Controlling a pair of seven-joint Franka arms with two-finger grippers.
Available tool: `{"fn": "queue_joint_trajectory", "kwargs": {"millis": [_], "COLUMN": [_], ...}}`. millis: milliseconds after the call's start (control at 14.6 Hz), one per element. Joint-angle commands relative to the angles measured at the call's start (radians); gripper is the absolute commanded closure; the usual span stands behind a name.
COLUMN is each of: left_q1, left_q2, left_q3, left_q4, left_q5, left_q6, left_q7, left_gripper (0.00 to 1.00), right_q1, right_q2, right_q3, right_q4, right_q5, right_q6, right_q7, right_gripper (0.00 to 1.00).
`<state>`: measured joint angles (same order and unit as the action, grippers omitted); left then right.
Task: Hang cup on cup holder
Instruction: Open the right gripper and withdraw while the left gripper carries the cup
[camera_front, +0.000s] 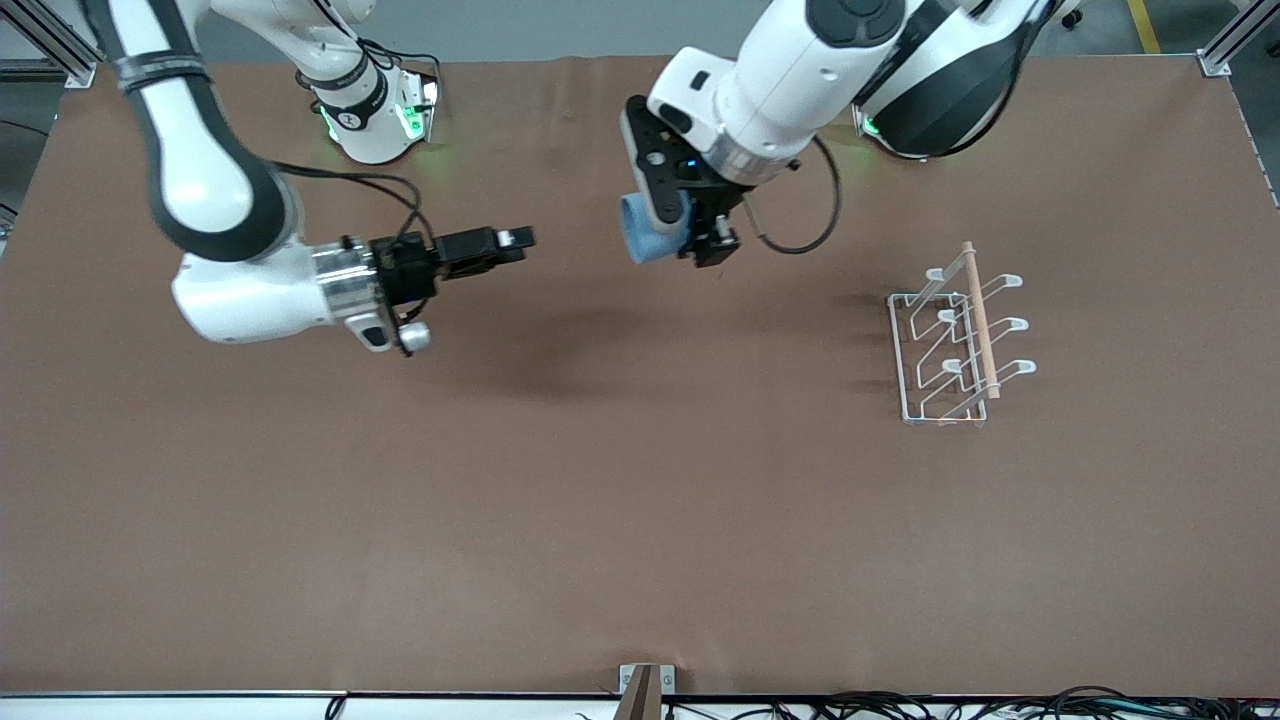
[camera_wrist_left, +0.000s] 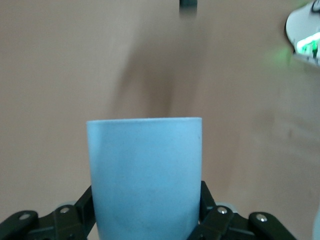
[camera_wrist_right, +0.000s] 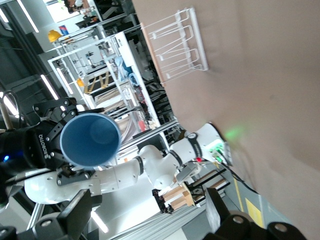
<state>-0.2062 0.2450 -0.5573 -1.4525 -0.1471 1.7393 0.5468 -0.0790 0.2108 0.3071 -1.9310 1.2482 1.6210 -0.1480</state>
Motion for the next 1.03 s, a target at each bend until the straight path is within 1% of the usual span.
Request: {"fn": "queue_joint_trajectory", "kwargs": {"millis": [0,69,206,274,412,480,617,755,823,892,960], "left_q1": [0.040,0.053,0.070,0.071,0.068,0.067,0.060,0.068,0.068,0.061,0.048], "left_q2": [-0.068,-0.082,-0.124,-0.131,-0.130,-0.130,-0.130,-0.124,-0.121,-0.118,-0.102], "left_q3": [-0.003,-0.003,-0.001,-0.003,-0.006,-0.007,-0.012,-0.012,-0.012,-0.012,-0.012], "left_q4": [0.008,0.014,0.014,0.009,0.004,0.003,0.000,0.000,-0.008,-0.026,-0.038], "left_q5": [0.101,0.138,0.194,0.231,0.286,0.346,0.438,0.469,0.498,0.553,0.628], "left_q6": [-0.160,-0.208,-0.277,-0.302,-0.329,-0.349,-0.406,-0.420,-0.431,-0.432,-0.431], "left_q7": [-0.002,0.013,0.037,0.088,0.209,0.219,0.222,0.229,0.254,0.296,0.330], "left_gripper": [1.00,1.00,1.00,1.00,1.00,1.00,0.99,1.00,1.00,1.00,1.00], "right_q1": [-0.012,-0.010,-0.010,-0.010,-0.010,-0.010,-0.010,-0.007,-0.007,-0.010,-0.010], "right_q2": [-0.024,-0.024,-0.024,-0.024,-0.022,-0.024,-0.028,-0.051,-0.048,-0.047,-0.056], "right_q3": [-0.093,-0.127,-0.164,-0.184,-0.215,-0.230,-0.258,-0.267,-0.269,-0.270,-0.288], "right_q4": [0.067,0.102,0.154,0.176,0.207,0.213,0.218,0.228,0.272,0.299,0.320], "right_q5": [-0.181,-0.287,-0.511,-0.629,-0.844,-0.928,-1.059,-1.195,-1.264,-1.277,-1.279], "right_q6": [-0.076,-0.091,-0.096,-0.090,-0.058,-0.021,0.060,0.149,0.149,0.142,0.120], "right_q7": [0.100,0.144,0.200,0.211,0.212,0.212,0.209,0.200,0.203,0.211,0.211], "right_gripper": [0.00,0.00,0.00,0.00,0.00,0.00,0.00,0.00,0.00,0.00,0.00]}}
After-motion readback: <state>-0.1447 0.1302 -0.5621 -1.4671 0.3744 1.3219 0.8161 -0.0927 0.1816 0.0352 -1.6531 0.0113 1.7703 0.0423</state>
